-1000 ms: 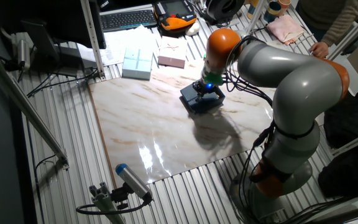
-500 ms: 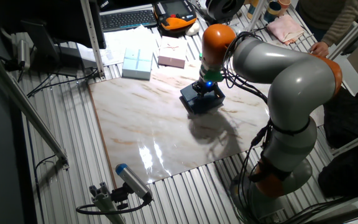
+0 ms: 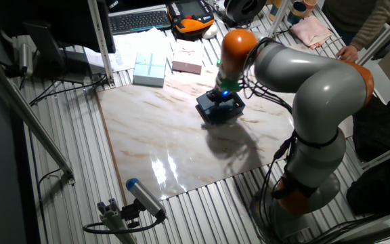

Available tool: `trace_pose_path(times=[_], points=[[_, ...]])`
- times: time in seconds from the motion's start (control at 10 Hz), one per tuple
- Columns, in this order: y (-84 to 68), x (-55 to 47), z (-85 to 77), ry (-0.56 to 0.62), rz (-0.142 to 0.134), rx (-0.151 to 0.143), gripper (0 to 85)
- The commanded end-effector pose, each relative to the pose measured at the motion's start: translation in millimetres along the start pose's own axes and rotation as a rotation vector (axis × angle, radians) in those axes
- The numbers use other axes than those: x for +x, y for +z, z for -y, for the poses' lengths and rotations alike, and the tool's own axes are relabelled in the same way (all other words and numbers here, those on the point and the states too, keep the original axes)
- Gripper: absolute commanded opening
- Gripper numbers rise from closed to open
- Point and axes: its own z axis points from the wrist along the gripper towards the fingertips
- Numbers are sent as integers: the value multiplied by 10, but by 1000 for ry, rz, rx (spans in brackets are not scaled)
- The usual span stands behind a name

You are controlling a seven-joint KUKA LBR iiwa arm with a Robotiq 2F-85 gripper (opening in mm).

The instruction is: Slide the outer casing onto the gift box

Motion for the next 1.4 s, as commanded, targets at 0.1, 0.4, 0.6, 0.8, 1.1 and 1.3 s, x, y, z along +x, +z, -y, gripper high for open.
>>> trace_pose_path(times=[0.1,0.4,0.6,0.8,1.1,1.3], points=[[120,103,-217,33,25,12,0],[364,195,-392,48,59,47,0],[479,164,-423,37,56,70,0],[622,183,-469,45,85,100,0],[735,146,-468,32,100,112,0],[809,92,-406,8,108,108,0]])
